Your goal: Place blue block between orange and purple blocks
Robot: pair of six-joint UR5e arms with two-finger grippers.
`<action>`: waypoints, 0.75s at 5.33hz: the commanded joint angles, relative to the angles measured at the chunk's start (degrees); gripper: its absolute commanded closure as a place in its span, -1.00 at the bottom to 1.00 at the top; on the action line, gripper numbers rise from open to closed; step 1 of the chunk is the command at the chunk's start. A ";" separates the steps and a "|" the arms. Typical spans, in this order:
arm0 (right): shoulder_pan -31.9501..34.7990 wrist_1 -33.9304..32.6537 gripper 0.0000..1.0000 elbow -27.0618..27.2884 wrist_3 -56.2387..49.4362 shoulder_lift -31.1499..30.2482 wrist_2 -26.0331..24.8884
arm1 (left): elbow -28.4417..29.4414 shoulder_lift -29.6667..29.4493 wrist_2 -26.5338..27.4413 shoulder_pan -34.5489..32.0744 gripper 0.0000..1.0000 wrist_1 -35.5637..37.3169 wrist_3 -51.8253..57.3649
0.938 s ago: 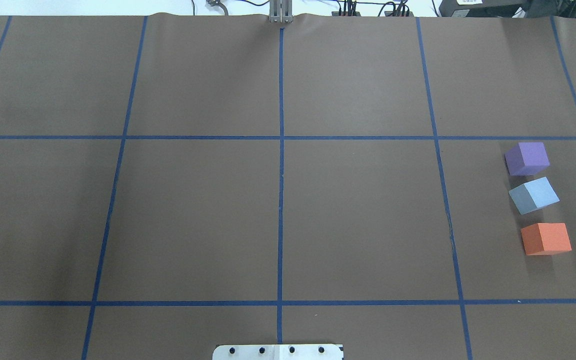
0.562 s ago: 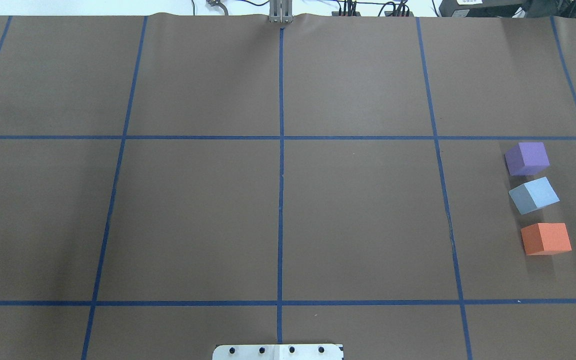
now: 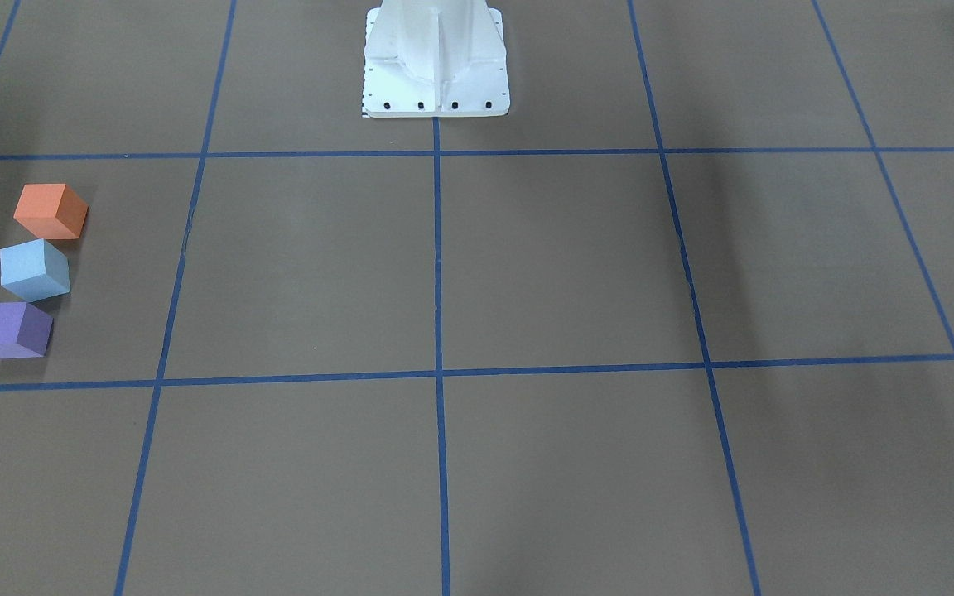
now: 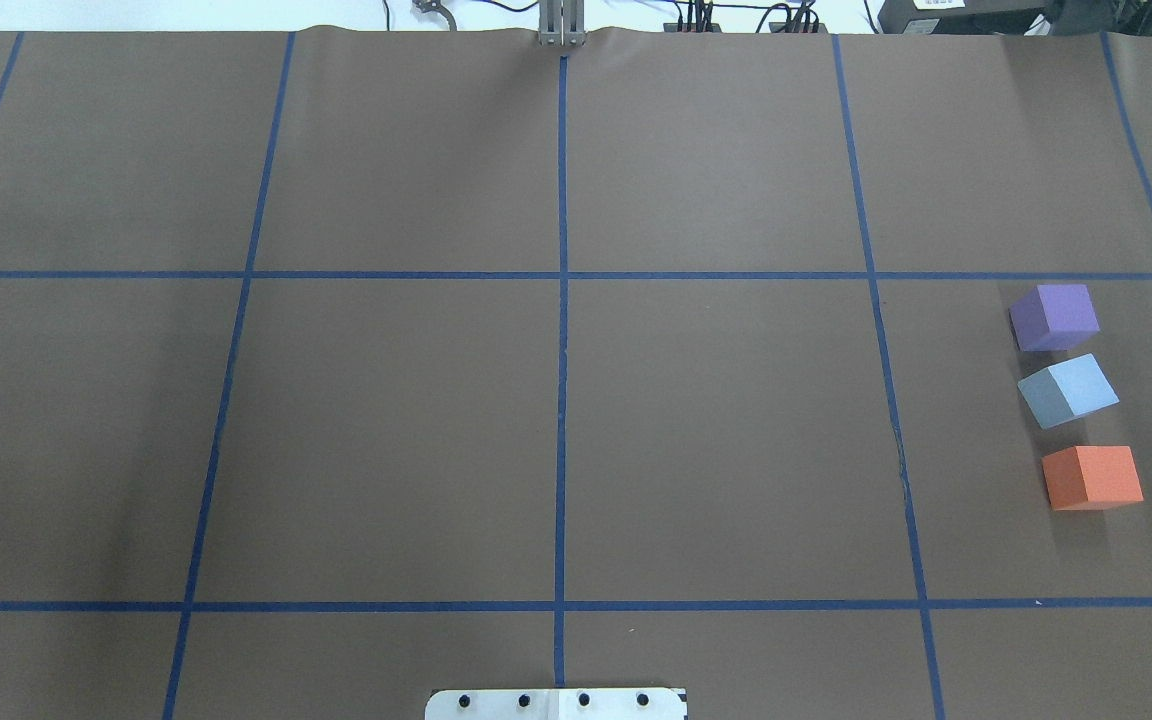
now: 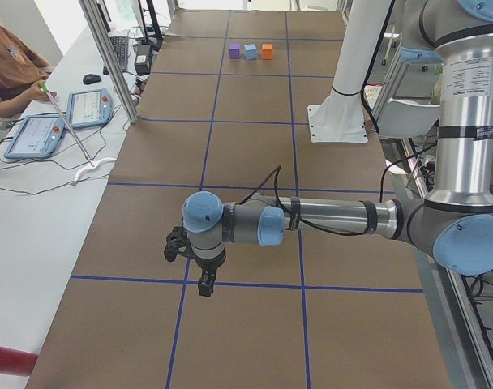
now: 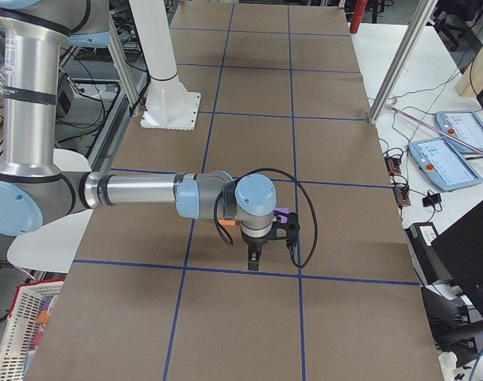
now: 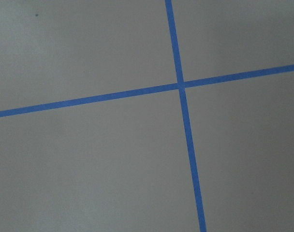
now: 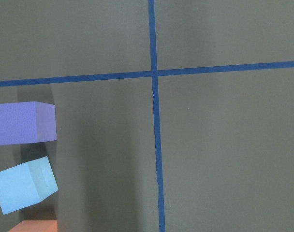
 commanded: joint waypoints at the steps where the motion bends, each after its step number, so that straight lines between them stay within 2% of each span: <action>1: -0.30 0.00 -1.00 -0.29 0.00 0.14 0.15 | -0.05 -0.16 0.00 0.00 -1.00 -0.09 -0.17; 4: -0.74 0.09 -1.00 -0.82 -0.08 0.85 0.24 | -0.23 -0.77 0.09 -0.17 -1.00 -0.09 -0.35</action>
